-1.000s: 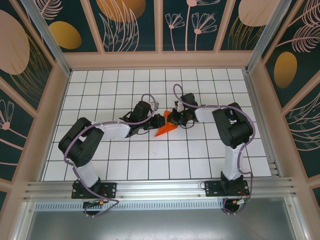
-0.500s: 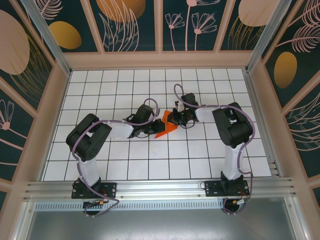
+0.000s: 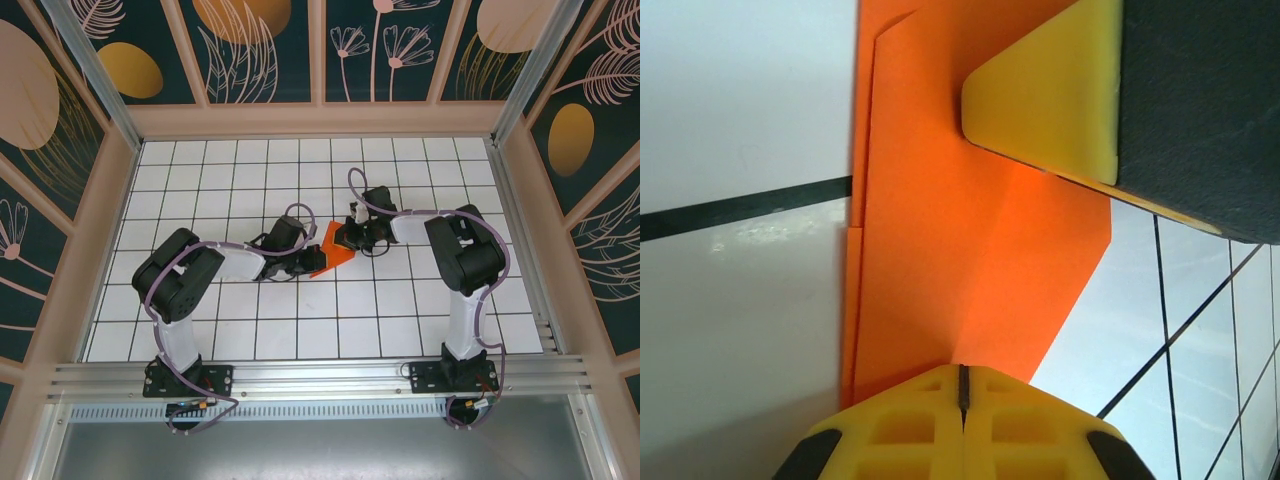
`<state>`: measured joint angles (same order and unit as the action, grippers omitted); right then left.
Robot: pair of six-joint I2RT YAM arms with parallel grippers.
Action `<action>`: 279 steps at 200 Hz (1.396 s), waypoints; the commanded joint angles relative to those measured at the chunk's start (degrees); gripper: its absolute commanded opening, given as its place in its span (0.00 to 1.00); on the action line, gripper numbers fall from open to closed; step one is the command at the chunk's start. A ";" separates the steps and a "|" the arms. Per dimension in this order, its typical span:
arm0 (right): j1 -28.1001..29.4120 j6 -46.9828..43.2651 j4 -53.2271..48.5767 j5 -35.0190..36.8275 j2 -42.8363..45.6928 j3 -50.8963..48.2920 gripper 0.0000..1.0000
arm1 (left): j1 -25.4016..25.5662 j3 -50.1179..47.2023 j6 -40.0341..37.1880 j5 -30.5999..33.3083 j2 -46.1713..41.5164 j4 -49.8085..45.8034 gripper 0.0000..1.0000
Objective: Fold a paper plane with a square sheet of paper (pick it up from the middle)
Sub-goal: Fourth fold the wing at the center of the table.
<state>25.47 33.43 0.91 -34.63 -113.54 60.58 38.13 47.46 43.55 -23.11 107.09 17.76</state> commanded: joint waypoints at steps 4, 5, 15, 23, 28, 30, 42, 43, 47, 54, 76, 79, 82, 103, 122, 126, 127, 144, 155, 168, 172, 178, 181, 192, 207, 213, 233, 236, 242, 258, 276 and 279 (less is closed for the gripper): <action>-0.92 -0.30 -5.40 6.32 -4.50 -2.39 0.06 | -0.16 -2.87 -1.06 1.93 -0.28 -4.90 0.06; -0.98 -0.30 -5.44 6.33 -4.50 -2.39 0.06 | -0.16 -2.93 -1.04 1.93 -0.29 -4.87 0.06; -1.02 -0.34 -5.49 6.28 -4.51 -2.39 0.06 | -0.16 -3.06 -0.97 1.85 -0.61 -4.95 0.06; -1.04 -0.30 -5.48 6.27 -4.62 -2.43 0.06 | -0.21 -3.25 -0.95 1.77 -1.04 -4.97 0.06; -1.04 -0.30 -5.60 6.32 -4.67 -2.39 0.06 | -0.16 -3.40 -0.85 1.68 -1.47 -4.86 0.06; -1.02 -0.30 -5.57 6.31 -4.63 -2.39 0.06 | -0.16 -3.47 -0.84 1.63 -1.60 -4.80 0.06; -1.12 -0.38 -5.72 6.28 -4.55 -2.39 0.06 | -0.16 -3.81 -0.75 0.94 -2.88 -4.48 0.07; -1.12 -0.38 -5.69 6.22 -4.57 -2.39 0.06 | -0.16 -3.88 -0.71 0.86 -3.00 -4.40 0.07; -1.13 -0.38 -5.68 6.25 -4.55 -2.38 0.06 | -0.16 -4.00 -0.67 0.63 -3.53 -4.19 0.07; -1.21 -0.38 -5.70 6.24 -4.55 -2.48 0.06 | -0.16 -4.13 -0.55 0.33 -4.23 -4.05 0.07; -1.21 -0.47 -5.74 6.07 -4.61 -2.57 0.06 | -0.16 -4.61 -0.56 -1.12 -5.99 -3.60 0.07; -1.22 -0.45 -5.72 6.05 -4.71 -2.52 0.06 | -0.23 -4.59 -0.56 -1.22 -6.12 -3.56 0.07; -1.17 -0.42 -5.68 6.05 -4.68 -2.54 0.06 | -0.17 -4.79 -0.61 -1.26 -6.19 -3.64 0.07; -1.21 -0.38 -5.50 6.07 -4.86 -2.64 0.06 | -0.16 -5.34 -1.01 -1.40 -5.87 -4.08 0.07; -1.22 -0.30 -5.46 5.98 -5.12 -2.68 0.06 | -0.16 -5.85 -0.94 -1.60 -5.20 -4.28 0.07; -1.21 -0.30 -5.56 5.94 -5.13 -2.65 0.06 | -0.16 -6.00 -0.84 -1.50 -5.20 -4.34 0.07; -1.21 -0.34 -5.56 5.96 -5.12 -2.65 0.06 | -0.16 -6.03 -0.88 -1.50 -5.21 -4.37 0.07; -1.20 -0.30 -5.59 5.94 -5.39 -2.74 0.06 | -0.17 -6.37 -1.03 0.18 -5.05 -5.75 0.06; -1.21 -0.30 -5.61 5.98 -5.52 -2.74 0.06 | -0.20 -6.33 -1.27 1.40 -5.05 -6.87 0.06; -1.22 -0.30 -5.67 5.98 -5.58 -2.74 0.06 | -0.17 -6.33 -1.30 2.85 -5.09 -7.69 0.05; -1.21 -0.30 -5.68 5.98 -5.58 -2.74 0.06 | -0.21 -6.41 -1.35 2.96 -5.17 -7.74 0.05; -1.21 -0.30 -5.73 5.96 -5.64 -2.74 0.06 | -0.21 -6.42 -1.35 3.16 -5.17 -7.89 0.05; -1.19 -0.30 -5.73 6.03 -5.64 -2.74 0.06 | -0.17 -6.35 -1.39 3.23 -5.22 -7.99 0.05; -1.28 -0.42 -5.80 6.07 -5.70 -2.74 0.06 | -0.19 -6.30 -1.44 3.02 -5.31 -7.94 0.05; -1.30 -0.40 -5.80 6.07 -5.73 -2.74 0.06 | -0.16 -6.46 -1.34 2.04 -5.60 -7.53 0.05; -1.30 -0.43 -5.77 6.07 -5.83 -2.74 0.06 | -0.20 -6.59 -1.27 2.02 -5.80 -7.55 0.05; -1.30 -0.43 -5.83 6.12 -5.85 -2.74 0.06 | -0.16 -7.50 -1.17 1.85 -6.45 -7.65 0.05; -1.32 -0.47 -5.85 6.11 -5.89 -2.74 0.06 | -0.16 -7.67 -1.18 1.77 -6.45 -7.71 0.05; -1.26 -0.47 -5.85 6.14 -5.86 -2.81 0.06 | -0.16 -8.14 -1.22 1.55 -6.63 -7.68 0.05; -1.39 -0.47 -5.83 6.16 -5.94 -2.91 0.06 | -0.17 -8.91 -2.06 0.93 -6.63 -8.68 0.04; -1.44 -0.55 -5.92 6.13 -6.15 -2.96 0.06 | 0.10 -9.53 -3.37 1.05 -6.70 -10.90 0.04; -1.41 -0.54 -5.92 6.10 -6.11 -3.00 0.06 | 0.17 -9.66 -3.54 0.98 -6.81 -11.21 0.04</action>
<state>24.82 33.43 1.32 -36.58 -114.24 60.58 38.13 40.62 42.65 -22.00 100.57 15.81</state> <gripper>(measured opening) 0.066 0.070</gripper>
